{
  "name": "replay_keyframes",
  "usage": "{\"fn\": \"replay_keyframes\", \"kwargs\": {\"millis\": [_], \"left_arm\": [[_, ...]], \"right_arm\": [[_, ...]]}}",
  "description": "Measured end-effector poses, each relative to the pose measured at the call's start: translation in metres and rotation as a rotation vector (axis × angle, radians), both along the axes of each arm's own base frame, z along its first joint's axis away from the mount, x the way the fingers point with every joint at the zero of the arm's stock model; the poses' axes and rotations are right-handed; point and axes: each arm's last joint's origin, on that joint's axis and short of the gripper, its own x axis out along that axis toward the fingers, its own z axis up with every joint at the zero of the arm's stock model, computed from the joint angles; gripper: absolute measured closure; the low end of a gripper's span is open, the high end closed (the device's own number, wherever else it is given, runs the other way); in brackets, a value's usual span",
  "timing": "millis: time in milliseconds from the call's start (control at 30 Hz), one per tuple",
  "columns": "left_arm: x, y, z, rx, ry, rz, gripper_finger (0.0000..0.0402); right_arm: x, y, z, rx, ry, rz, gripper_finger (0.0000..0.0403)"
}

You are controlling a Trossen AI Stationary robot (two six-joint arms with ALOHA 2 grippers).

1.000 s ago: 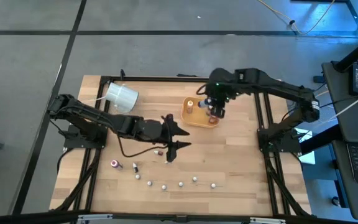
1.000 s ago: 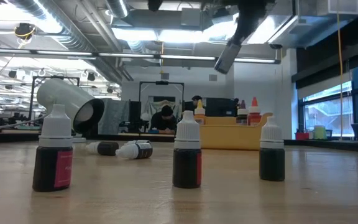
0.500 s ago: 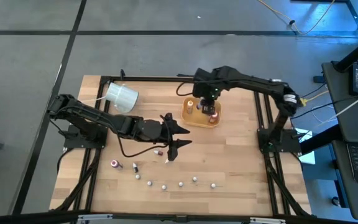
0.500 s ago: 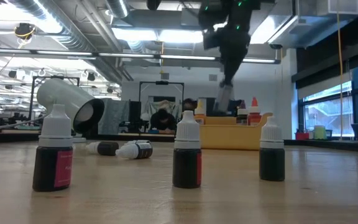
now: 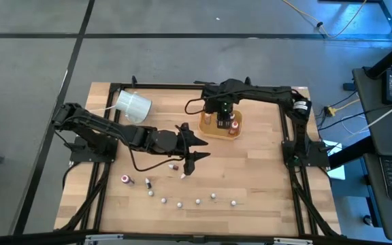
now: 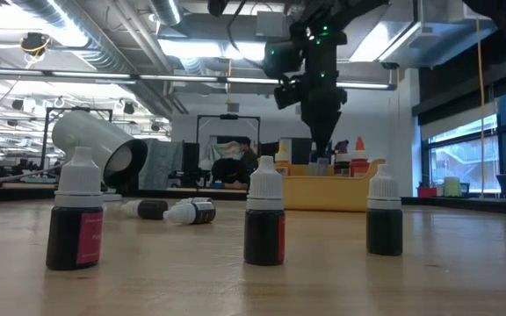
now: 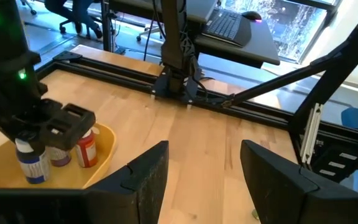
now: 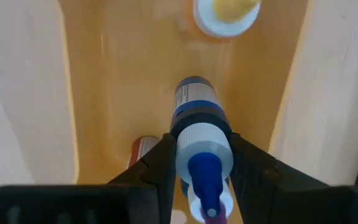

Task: Pick & Place food coloring
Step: Put the large blue food coloring bottles into the yellow bin, then put the small violet food coloring bottle into the yellow bin

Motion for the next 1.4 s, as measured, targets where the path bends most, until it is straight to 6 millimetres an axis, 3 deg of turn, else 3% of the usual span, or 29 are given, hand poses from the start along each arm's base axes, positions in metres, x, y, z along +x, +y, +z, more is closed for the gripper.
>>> {"fn": "replay_keyframes", "kwargs": {"millis": [300,633,1033,1167,1400], "left_arm": [[-0.001,0.000,-0.002,-0.005,0.022,-0.006,0.0207],[-0.001,0.000,-0.003,-0.006,0.027,-0.005,0.0206],[-0.001,0.000,-0.004,-0.001,0.041,-0.005,0.0207],[-0.002,0.000,-0.005,0.002,0.057,-0.005,0.0207],[-0.002,0.000,-0.005,0.006,0.060,-0.011,0.0208]], "right_arm": [[0.005,-0.004,-0.006,-0.007,-0.021,-0.003,0.0275],[0.005,-0.004,-0.006,-0.008,-0.022,-0.003,0.0233],[0.005,-0.006,-0.002,-0.087,-0.014,0.007,0.0229],[0.000,-0.004,0.017,-0.100,-0.066,0.012,0.0229],[-0.019,0.007,0.077,-0.122,-0.234,-0.019,0.0228]]}}
